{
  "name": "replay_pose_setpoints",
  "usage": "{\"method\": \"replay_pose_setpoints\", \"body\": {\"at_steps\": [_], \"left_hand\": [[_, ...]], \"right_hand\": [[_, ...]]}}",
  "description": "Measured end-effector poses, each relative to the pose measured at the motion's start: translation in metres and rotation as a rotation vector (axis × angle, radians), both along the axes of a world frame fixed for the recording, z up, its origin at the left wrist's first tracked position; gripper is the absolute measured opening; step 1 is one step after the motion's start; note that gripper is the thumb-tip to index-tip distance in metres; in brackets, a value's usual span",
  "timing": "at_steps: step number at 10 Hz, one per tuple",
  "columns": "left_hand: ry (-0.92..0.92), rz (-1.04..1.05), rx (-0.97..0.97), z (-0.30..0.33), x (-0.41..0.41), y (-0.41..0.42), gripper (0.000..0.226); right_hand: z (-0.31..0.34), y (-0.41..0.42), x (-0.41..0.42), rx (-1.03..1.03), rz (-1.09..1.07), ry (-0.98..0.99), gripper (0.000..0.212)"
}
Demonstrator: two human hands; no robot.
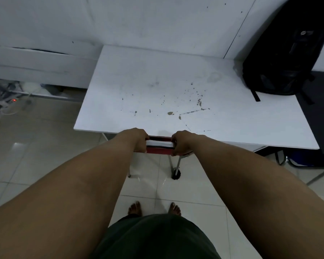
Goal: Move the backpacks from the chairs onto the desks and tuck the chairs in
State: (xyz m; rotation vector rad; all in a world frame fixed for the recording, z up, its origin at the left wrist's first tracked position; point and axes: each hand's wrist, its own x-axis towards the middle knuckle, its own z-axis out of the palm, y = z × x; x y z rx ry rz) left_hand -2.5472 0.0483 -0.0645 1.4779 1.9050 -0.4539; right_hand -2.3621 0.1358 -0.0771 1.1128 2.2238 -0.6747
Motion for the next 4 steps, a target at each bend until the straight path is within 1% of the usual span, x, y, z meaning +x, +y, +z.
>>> {"method": "replay_pose_setpoints", "body": {"at_steps": [1, 2, 3, 4], "left_hand": [[0.027, 0.007, -0.017, 0.013, -0.001, 0.000, 0.063], [0.076, -0.007, -0.006, 0.028, -0.002, 0.003, 0.042], [0.095, 0.020, 0.047, 0.047, -0.005, 0.011, 0.043], [0.089, 0.067, 0.114, 0.081, -0.011, 0.023, 0.053]], "right_hand": [[0.013, 0.004, -0.003, 0.026, 0.020, -0.079, 0.054], [0.032, 0.011, -0.004, 0.061, 0.010, -0.110, 0.063], [0.057, 0.020, -0.006, 0.112, 0.034, -0.132, 0.059], [0.090, 0.037, -0.013, 0.101, 0.014, -0.156, 0.044]]}}
